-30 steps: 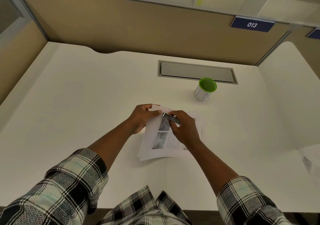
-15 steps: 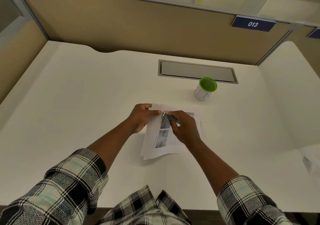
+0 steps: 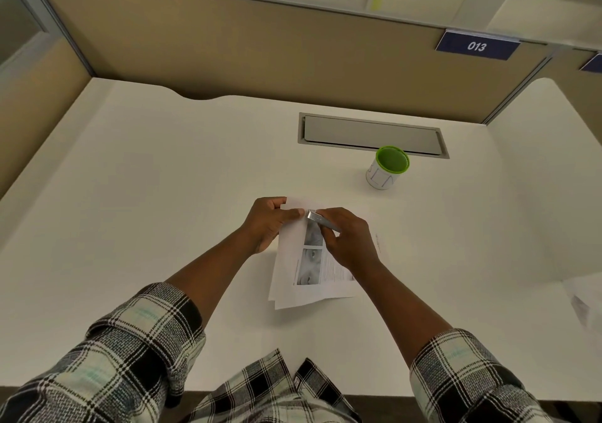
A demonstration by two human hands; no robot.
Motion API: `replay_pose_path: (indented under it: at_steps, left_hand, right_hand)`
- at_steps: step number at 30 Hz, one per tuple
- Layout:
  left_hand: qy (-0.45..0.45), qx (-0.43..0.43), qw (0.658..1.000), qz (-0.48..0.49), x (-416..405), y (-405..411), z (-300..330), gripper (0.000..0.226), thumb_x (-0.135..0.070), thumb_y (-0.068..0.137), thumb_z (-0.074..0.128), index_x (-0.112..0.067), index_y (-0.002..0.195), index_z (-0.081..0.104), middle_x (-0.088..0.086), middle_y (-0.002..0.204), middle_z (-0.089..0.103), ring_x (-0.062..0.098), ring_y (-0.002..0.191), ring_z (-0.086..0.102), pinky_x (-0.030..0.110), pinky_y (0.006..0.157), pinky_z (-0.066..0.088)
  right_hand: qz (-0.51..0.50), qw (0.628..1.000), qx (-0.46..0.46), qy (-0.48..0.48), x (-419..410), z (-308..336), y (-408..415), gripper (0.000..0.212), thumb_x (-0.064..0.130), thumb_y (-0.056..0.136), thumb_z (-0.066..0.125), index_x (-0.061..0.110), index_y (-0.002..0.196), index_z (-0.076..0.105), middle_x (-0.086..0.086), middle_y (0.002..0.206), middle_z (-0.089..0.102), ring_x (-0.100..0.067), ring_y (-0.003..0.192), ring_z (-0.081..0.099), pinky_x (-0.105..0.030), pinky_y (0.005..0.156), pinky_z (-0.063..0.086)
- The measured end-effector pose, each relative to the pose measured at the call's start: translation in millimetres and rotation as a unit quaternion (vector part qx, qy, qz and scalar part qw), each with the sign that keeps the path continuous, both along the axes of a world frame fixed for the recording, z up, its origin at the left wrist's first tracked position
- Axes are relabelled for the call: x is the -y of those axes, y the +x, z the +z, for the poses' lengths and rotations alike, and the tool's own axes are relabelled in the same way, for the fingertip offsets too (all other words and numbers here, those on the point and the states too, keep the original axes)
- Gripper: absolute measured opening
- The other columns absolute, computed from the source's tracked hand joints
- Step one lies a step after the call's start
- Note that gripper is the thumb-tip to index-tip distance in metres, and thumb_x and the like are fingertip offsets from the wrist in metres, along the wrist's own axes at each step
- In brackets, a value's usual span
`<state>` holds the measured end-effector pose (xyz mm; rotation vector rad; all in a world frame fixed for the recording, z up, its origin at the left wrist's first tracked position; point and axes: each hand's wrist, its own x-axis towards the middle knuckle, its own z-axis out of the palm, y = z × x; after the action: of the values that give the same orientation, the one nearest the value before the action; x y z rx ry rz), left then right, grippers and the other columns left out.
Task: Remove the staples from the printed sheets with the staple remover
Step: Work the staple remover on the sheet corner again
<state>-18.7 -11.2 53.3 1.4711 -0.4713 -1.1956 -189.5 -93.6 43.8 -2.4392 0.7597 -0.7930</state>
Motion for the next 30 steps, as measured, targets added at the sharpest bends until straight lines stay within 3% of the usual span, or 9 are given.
replay_pose_path:
  at_steps: [5, 9, 14, 23, 30]
  left_hand:
    - [0.001, -0.004, 1.0, -0.002, 2, 1, 0, 0.019, -0.009, 0.081, 0.074, -0.012, 0.099, 0.07, 0.008, 0.101, 0.071, 0.023, 0.089, 0.067, 0.036, 0.08, 0.057]
    - [0.024, 0.017, 1.0, -0.008, 3, 2, -2, 0.031, -0.012, 0.081, 0.075, -0.005, 0.11, 0.067, 0.009, 0.104, 0.07, 0.025, 0.09, 0.067, 0.037, 0.079, 0.058]
    - [0.04, 0.019, 0.999, -0.017, 2, 3, -5, 0.043, -0.017, 0.077, 0.078, -0.004, 0.116, 0.066, 0.012, 0.112, 0.069, 0.03, 0.1, 0.066, 0.043, 0.089, 0.056]
    - [0.038, -0.015, 0.999, -0.01, 2, 4, -4, 0.02, -0.013, 0.079, 0.076, -0.012, 0.099, 0.071, 0.011, 0.103, 0.072, 0.029, 0.092, 0.066, 0.042, 0.085, 0.057]
    - [0.053, -0.043, 0.998, -0.005, 2, 4, -4, 0.024, -0.014, 0.08, 0.075, -0.01, 0.103, 0.069, 0.014, 0.107, 0.069, 0.031, 0.095, 0.064, 0.044, 0.088, 0.055]
  right_hand:
    - [0.008, 1.0, 0.009, 0.0, 2, -1, -2, 0.024, 0.009, 0.083, 0.07, 0.012, 0.106, 0.073, -0.002, 0.101, 0.072, -0.013, 0.09, 0.067, -0.016, 0.082, 0.05]
    - [0.023, 1.0, 0.011, -0.007, 3, 0, -2, 0.021, 0.012, 0.084, 0.069, 0.011, 0.105, 0.073, -0.002, 0.101, 0.073, -0.016, 0.09, 0.068, -0.024, 0.082, 0.054]
    - [0.028, 0.999, -0.006, -0.037, 3, -2, -1, 0.025, 0.009, 0.08, 0.074, 0.01, 0.106, 0.073, -0.005, 0.103, 0.073, -0.021, 0.092, 0.069, -0.031, 0.082, 0.054]
    - [0.044, 0.995, -0.023, -0.081, 11, -2, -1, 0.027, 0.007, 0.081, 0.074, 0.017, 0.107, 0.073, 0.003, 0.107, 0.073, -0.02, 0.085, 0.067, -0.033, 0.073, 0.052]
    - [0.059, 0.991, -0.017, -0.119, 11, 0, -2, 0.029, 0.003, 0.079, 0.075, 0.014, 0.106, 0.073, 0.002, 0.106, 0.073, -0.02, 0.08, 0.065, -0.031, 0.07, 0.05]
